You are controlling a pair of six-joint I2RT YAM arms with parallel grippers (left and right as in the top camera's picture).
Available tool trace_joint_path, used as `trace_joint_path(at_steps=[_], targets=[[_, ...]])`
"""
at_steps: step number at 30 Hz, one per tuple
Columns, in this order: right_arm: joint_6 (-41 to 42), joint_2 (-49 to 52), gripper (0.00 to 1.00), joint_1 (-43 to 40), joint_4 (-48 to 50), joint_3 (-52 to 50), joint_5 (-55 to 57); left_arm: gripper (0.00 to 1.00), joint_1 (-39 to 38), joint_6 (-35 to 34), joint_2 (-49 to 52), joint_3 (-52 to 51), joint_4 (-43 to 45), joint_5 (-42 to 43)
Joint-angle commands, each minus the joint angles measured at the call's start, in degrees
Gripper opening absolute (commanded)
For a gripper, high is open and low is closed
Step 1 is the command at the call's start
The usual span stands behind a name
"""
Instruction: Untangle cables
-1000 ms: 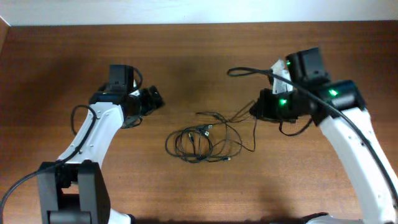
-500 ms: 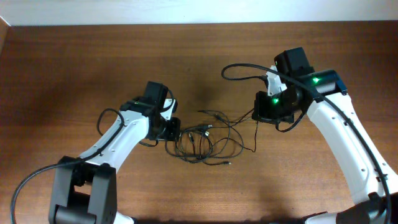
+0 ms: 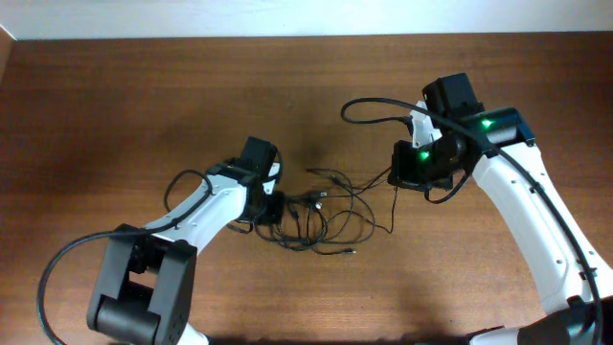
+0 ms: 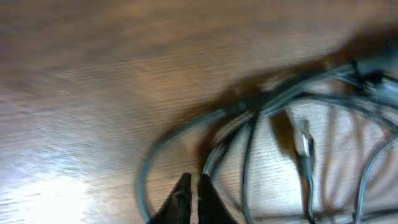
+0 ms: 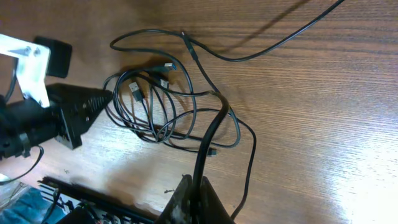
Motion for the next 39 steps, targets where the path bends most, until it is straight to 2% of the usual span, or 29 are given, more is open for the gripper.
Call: trace_joint_path(at_steps=[1, 2, 3, 4, 5, 6, 8, 10, 13, 16, 20, 22, 24, 26, 27, 30, 32, 36, 39], targets=[[-0.87, -0.28, 0.04, -0.33, 0.04, 0.31, 0.31, 0.21, -0.13, -3.69, 0.72, -0.63, 0.74, -3.58], [-0.87, -0.28, 0.04, -0.33, 0.07, 0.31, 0.33, 0.33, -0.13, -3.67, 0.72, -0.72, 0.57, -3.23], [-0.87, -0.28, 0.04, -0.33, 0.13, 0.31, 0.31, 0.35, -0.13, -3.67, 0.72, -0.76, 0.22, -3.23], [-0.87, -0.28, 0.04, -0.33, 0.13, 0.31, 0.31, 0.31, -0.13, -3.41, 0.68, -0.66, -0.90, -2.47], [-1.16, -0.28, 0.04, -0.33, 0.13, 0.28, 0.28, 0.14, -0.07, -1.75, 0.15, 0.57, -2.78, -0.44], [-1.81, -0.28, 0.04, -0.33, 0.09, 0.28, 0.28, 0.14, -0.07, -1.22, -0.44, 2.01, -4.61, -0.28], [-1.95, -0.28, 0.04, -0.33, -0.26, 0.31, 0.31, 0.22, -0.07, -1.27, -2.54, 4.04, -7.08, -0.26], [-1.95, -0.28, 0.04, -0.33, -0.50, 0.31, 0.31, 0.53, -0.24, -1.27, -4.13, 4.09, -7.32, -0.24], [-1.95, -0.28, 0.04, -0.33, -0.46, 0.31, 0.31, 0.59, -0.28, -1.25, -3.89, 2.82, -7.37, 1.14], [-1.95, -0.28, 0.04, -0.33, -0.31, 0.31, 0.31, 0.59, -0.28, -1.27, -2.64, 0.55, -4.66, 2.78], [-1.92, -0.28, 0.04, -0.33, 0.20, 0.31, 0.31, 0.54, -0.28, -1.29, 1.18, -0.17, -3.08, 2.54], [-1.92, -0.28, 0.04, -0.33, 0.20, 0.28, 0.31, 0.45, -0.28, -1.29, 4.31, -0.17, -2.19, 2.27], [-1.90, -0.28, 0.04, -0.33, 0.22, 0.31, 0.07, 0.21, 0.35, -1.29, 5.77, 0.57, -1.97, 0.79], [-1.84, -0.28, 0.04, -0.33, 0.70, 0.31, -2.23, 0.06, 1.68, -2.12, 5.75, 4.07, -3.26, 0.37], [-1.88, -0.39, 0.04, -0.33, 2.73, 0.31, -7.17, 0.00, 2.93, -3.56, 5.75, 7.43, -4.04, 0.37], [-1.90, -1.31, 0.04, -0.33, 6.80, 0.46, -13.38, 0.00, 5.27, -5.42, 5.75, 11.43, -0.79, -1.81], [-1.90, -2.78, 0.04, -0.20, 8.31, 1.84, -14.71, 0.00, 6.27, -7.02, 6.25, 11.15, 0.76, -7.63], [-1.92, -6.10, 0.04, 0.52, 11.06, 11.02, -15.47, 0.00, 6.27, -11.06, 11.72, 10.75, 2.82, -8.41], [-1.92, -7.69, 0.04, 0.59, 13.64, 19.45, -18.21, 0.00, 6.32, -11.23, 15.13, 10.78, 5.01, -8.44]])
